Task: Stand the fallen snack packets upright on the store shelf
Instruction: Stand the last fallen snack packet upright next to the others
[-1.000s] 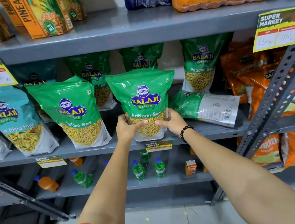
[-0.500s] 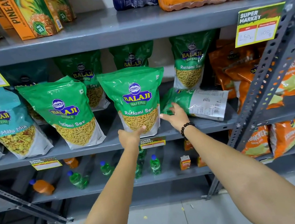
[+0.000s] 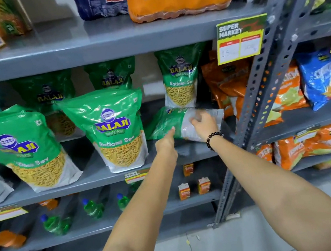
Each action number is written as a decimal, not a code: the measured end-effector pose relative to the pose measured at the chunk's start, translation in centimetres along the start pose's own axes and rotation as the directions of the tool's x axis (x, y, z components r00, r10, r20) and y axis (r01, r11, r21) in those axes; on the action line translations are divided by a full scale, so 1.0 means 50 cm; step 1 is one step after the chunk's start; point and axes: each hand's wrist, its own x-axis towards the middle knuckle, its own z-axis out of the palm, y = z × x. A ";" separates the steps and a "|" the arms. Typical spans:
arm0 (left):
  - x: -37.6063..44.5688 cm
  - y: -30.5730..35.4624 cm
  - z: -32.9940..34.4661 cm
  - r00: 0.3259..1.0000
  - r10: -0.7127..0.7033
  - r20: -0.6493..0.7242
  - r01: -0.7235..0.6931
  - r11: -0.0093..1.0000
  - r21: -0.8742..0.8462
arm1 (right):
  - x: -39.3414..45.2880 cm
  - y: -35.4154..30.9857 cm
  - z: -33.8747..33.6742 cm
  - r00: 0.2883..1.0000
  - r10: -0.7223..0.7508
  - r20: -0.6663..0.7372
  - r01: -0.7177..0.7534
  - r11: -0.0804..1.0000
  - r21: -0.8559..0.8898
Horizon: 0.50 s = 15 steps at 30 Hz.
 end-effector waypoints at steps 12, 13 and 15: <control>0.123 0.037 0.094 0.979 -0.069 -0.190 0.041 0.988 -0.146 | 0.215 -0.001 -0.033 0.946 -0.033 0.321 0.163 0.907 -0.389; 0.132 0.034 0.094 0.981 -0.061 -0.184 0.033 0.988 -0.151 | 0.222 0.001 -0.031 0.934 -0.018 0.356 0.176 0.893 -0.415; 0.140 0.031 0.092 0.987 -0.033 -0.156 0.004 0.983 -0.183 | 0.231 0.005 -0.025 0.908 0.004 0.420 0.215 0.855 -0.472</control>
